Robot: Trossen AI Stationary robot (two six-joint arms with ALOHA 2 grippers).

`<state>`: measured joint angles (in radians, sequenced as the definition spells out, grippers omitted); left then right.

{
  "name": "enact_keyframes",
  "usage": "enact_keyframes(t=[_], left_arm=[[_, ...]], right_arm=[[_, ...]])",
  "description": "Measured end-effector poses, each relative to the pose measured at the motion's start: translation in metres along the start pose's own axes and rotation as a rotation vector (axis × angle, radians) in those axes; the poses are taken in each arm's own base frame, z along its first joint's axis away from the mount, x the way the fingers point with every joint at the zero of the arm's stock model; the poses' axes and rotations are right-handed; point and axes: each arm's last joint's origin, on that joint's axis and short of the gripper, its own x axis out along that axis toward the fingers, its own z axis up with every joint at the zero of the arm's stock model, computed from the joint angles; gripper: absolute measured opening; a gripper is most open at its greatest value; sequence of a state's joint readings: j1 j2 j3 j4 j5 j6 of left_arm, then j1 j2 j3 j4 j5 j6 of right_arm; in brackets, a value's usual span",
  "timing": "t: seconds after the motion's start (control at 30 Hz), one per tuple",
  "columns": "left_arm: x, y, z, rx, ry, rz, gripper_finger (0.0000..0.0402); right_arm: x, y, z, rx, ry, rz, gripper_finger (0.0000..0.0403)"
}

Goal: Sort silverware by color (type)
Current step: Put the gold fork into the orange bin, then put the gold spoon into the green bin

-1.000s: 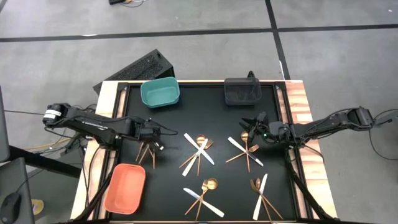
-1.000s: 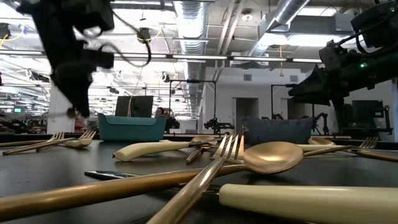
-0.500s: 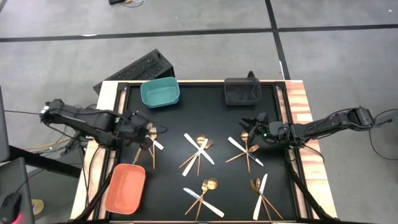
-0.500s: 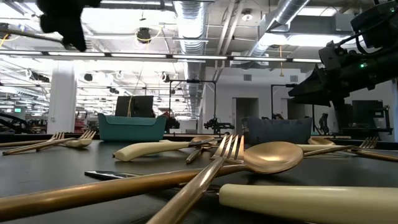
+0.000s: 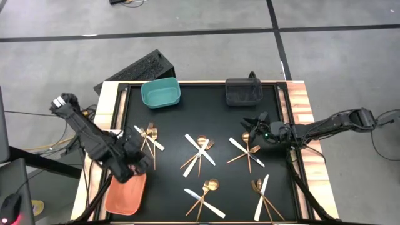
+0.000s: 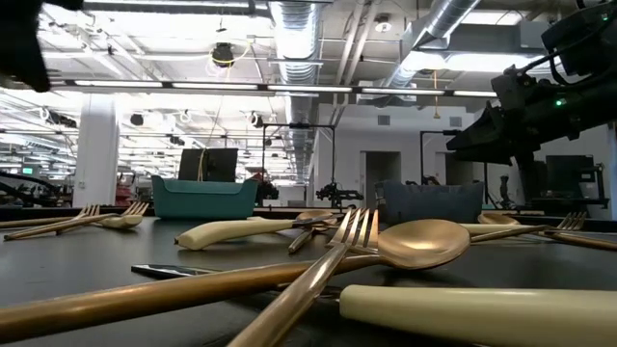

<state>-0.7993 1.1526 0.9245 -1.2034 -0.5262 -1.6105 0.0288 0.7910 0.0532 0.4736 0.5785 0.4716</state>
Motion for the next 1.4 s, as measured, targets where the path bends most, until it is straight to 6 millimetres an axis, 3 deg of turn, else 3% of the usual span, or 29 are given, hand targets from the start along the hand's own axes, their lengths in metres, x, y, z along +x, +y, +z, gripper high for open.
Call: enact_keyframes(t=[0.27,0.53,0.77,1.0,1.13,1.23,1.4], left_arm=[[0.008,-0.015,-0.035,0.206,-0.067,0.04,0.0],[0.017,-0.02,-0.056,0.17,-0.067,0.1,0.0006],[0.016,-0.018,-0.065,0.138,-0.069,0.115,0.0049],[0.017,-0.013,-0.056,0.16,-0.134,0.17,0.0094],[0.022,-0.016,-0.043,0.188,-0.301,0.156,0.0102],[0.034,-0.019,-0.031,0.145,-0.434,0.132,0.0102],[0.053,-0.018,-0.013,0.159,-0.405,0.221,0.0103]], right_arm=[[0.0,0.0,0.0,0.018,0.0,0.0,0.0175],[0.0,0.0,0.0,0.017,0.0,-0.003,0.0175],[0.0,0.0,0.0,0.017,0.0,-0.002,0.0175],[0.0,0.0,0.0,0.056,0.001,0.001,0.0175],[0.0,0.0,0.0,0.062,0.001,0.001,0.0175],[0.0,0.001,0.001,0.066,-0.005,0.005,0.0175],[0.0,0.002,0.003,0.061,-0.029,0.018,0.0175]])
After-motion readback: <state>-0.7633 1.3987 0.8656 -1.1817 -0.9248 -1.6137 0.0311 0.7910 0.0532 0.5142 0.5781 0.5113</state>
